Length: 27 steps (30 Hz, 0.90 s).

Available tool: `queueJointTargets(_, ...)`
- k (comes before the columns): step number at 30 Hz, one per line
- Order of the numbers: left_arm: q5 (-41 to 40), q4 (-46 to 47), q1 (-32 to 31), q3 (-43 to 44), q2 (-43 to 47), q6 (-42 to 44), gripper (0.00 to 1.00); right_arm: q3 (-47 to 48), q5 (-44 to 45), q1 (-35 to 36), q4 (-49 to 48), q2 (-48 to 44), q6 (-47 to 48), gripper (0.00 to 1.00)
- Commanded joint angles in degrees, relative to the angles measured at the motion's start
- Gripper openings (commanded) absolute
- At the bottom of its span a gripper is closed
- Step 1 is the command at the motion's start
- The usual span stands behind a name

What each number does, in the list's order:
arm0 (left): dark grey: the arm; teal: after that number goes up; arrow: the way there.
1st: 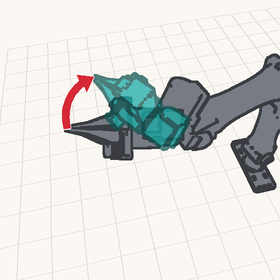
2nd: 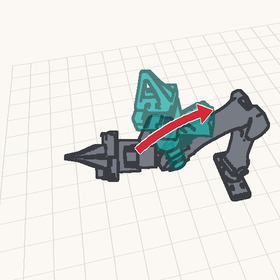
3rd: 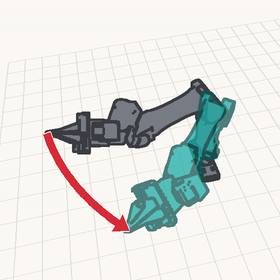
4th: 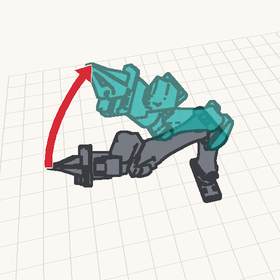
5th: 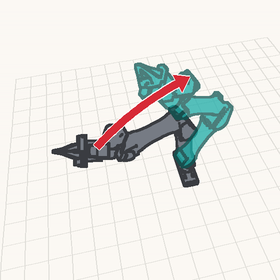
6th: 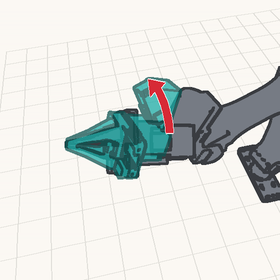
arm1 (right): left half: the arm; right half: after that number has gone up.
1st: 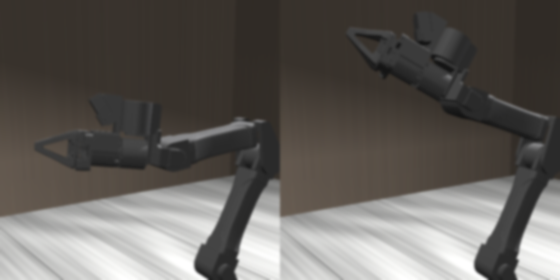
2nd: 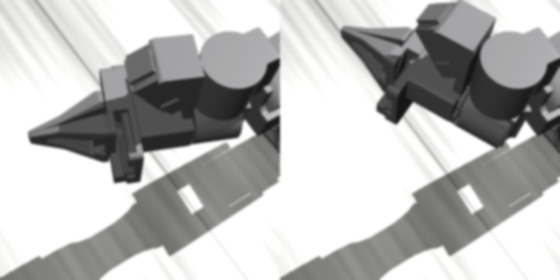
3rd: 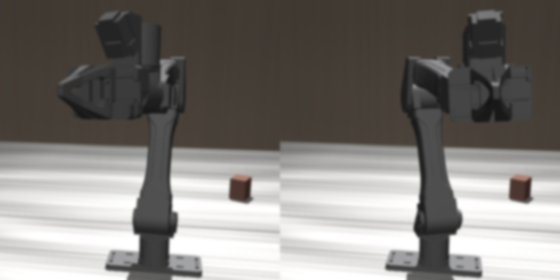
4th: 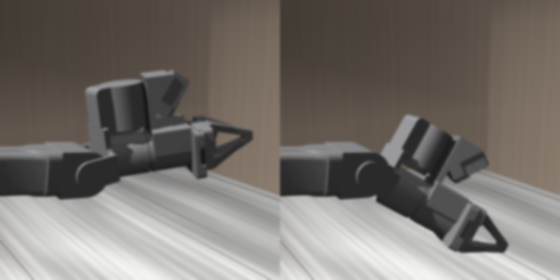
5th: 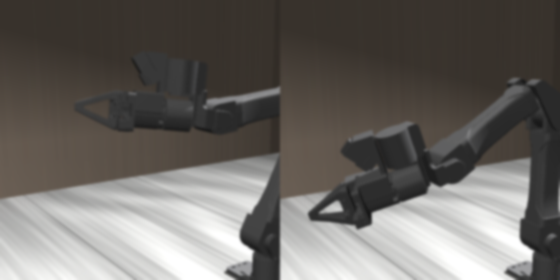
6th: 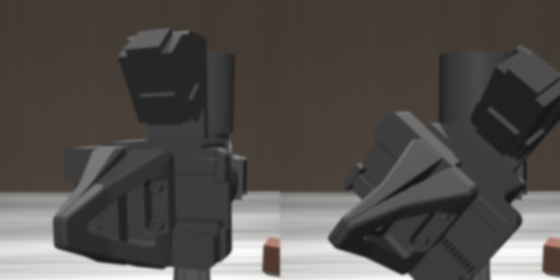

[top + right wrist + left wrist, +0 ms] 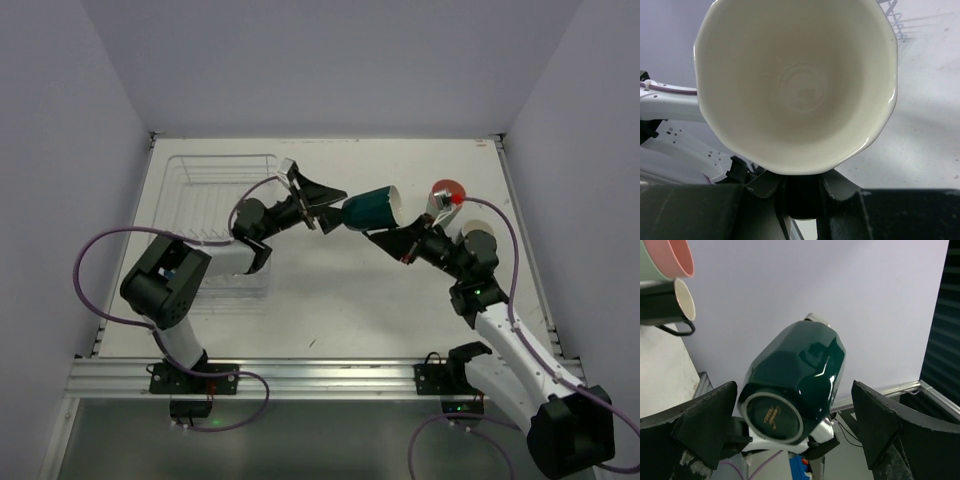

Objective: Unload the cups from the dish rack

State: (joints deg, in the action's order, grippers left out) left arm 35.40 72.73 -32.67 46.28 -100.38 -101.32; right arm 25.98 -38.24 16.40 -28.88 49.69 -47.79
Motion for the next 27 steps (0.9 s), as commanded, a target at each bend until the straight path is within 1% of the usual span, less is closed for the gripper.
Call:
queueJointTargets(1, 2.39, 19.82, 4.97, -1.02, 3.00, 3.32, 1.00, 5.04, 5.18, -1.20, 6.09, -5.12, 4.89, 0.00)
queueJointTargets(3, 2.92, 19.03, 7.16, -1.28, 3.08, 4.19, 1.00, 5.92, 6.77, -1.55, 9.53, -6.97, 6.73, 0.00)
queueJointTargets(5, 3.80, 16.15, 8.49, -1.02, 3.35, 5.95, 1.00, 7.06, 9.92, -1.81, 16.73, -9.69, 9.28, 0.00)
queueJointTargets(6, 4.15, 14.56, 9.63, -0.67, 3.52, 6.91, 1.00, 9.07, 11.85, -1.90, 19.89, -10.66, 10.51, 0.00)
queueJointTargets(7, 3.98, 13.07, 10.07, -0.58, 4.04, 9.45, 1.00, 10.14, 14.13, -1.99, 26.53, -11.63, 11.74, 0.00)
queueJointTargets(8, 3.63, 9.66, 10.43, -0.49, 4.48, 10.95, 1.00, 11.28, 19.64, -1.99, 30.25, -13.64, 14.28, 0.00)
queueJointTargets(9, 3.19, 7.36, 10.60, 0.38, 5.45, 12.97, 1.00, 13.81, 22.56, -2.08, 33.77, -14.61, 15.35, 0.00)
queueJointTargets(10, 3.01, 4.38, 10.60, 1.26, 5.80, 15.25, 1.00, 15.40, 25.64, -2.08, 40.85, -15.32, 16.40, 0.00)
queueJointTargets(11, 2.75, -1.91, 10.52, 2.22, 6.50, 20.58, 1.00, 17.16, 28.98, -2.16, 44.84, -15.67, 18.41, 0.00)
queueJointTargets(12, 2.14, -4.59, 10.17, 2.84, 7.03, 23.16, 1.00, 20.74, 35.54, -2.25, 48.27, -15.85, 19.22, 0.00)
queueJointTargets(13, 0.74, -7.31, 10.17, 3.98, 8.34, 25.27, 1.00, 22.26, 38.21, -2.25, 54.22, -15.94, 20.01, 0.00)
queueJointTargets(14, 0.03, -10.73, 10.08, 4.51, 8.79, 28.69, 1.00, 23.75, 41.54, -2.25, 56.89, -15.94, 20.54, 0.00)
queueJointTargets(15, -0.50, -11.90, 10.16, 4.95, 9.14, 30.03, 1.00, 26.29, 44.28, -2.25, 58.92, -15.94, 21.50, 0.00)
queueJointTargets(16, -1.11, -12.95, 10.17, 5.48, 9.41, 31.08, 1.00, 27.54, 49.00, -2.25, 62.60, -15.68, 21.95, 0.00)
queueJointTargets(17, -1.38, -14.36, 10.17, 6.62, 9.50, 32.57, 1.00, 28.68, 51.31, -2.25, 64.20, -15.33, 22.65, 0.00)
queueJointTargets(19, -1.47, -14.55, 10.08, 7.68, 8.80, 33.11, 1.00, 31.76, 57.19, -2.34, 67.71, -13.93, 23.44, 0.00)
queueJointTargets(24, 0.28, -10.34, 10.08, 8.65, 6.17, 30.22, 1.00, 37.20, 65.30, -2.43, 73.26, -10.24, 24.06, 0.00)
queueJointTargets(27, 1.42, -7.17, 10.08, 7.95, 5.20, 27.67, 1.00, 37.83, 69.43, -2.60, 75.38, -8.12, 24.23, 0.00)
